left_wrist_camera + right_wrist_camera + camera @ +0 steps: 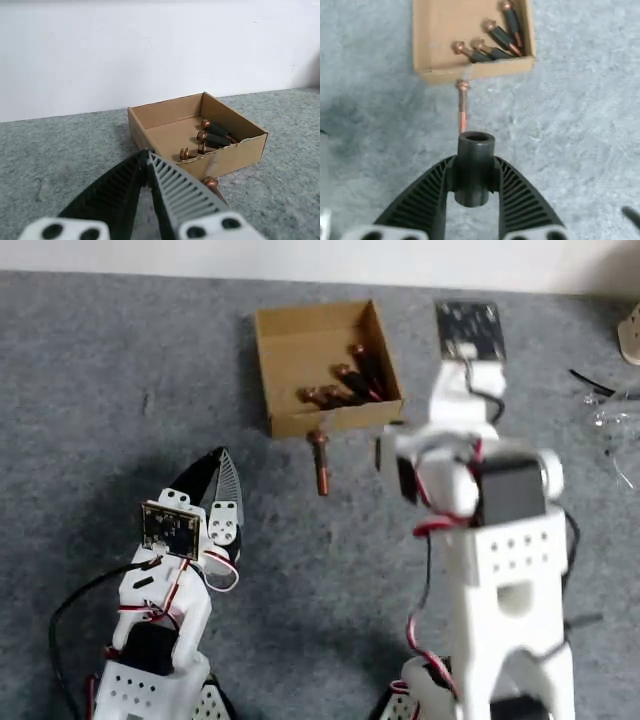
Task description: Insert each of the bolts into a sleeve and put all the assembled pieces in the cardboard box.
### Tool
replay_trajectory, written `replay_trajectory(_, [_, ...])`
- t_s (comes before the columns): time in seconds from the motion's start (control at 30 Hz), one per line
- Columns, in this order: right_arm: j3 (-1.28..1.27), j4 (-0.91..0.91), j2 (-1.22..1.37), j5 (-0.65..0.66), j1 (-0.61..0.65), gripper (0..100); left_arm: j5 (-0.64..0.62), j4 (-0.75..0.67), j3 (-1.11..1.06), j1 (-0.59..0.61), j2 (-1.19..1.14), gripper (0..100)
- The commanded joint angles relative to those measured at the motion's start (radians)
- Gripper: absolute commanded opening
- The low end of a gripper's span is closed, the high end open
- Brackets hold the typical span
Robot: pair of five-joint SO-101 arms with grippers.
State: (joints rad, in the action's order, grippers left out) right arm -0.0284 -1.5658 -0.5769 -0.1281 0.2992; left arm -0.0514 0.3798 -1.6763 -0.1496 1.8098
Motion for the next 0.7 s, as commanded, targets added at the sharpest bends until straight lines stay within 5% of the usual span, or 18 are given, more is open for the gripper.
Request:
replay_trajectory(0.0, [-0.242,0.147,-0.214,0.074,-0.050,0.4,0.009,0.000,-0.021,-0.007,0.008,1])
replay_trajectory(0.67, [-1.244,0.816,-0.762,0.143,-0.197,0.4,0.008,0.002,-0.021,-0.008,0.007,1])
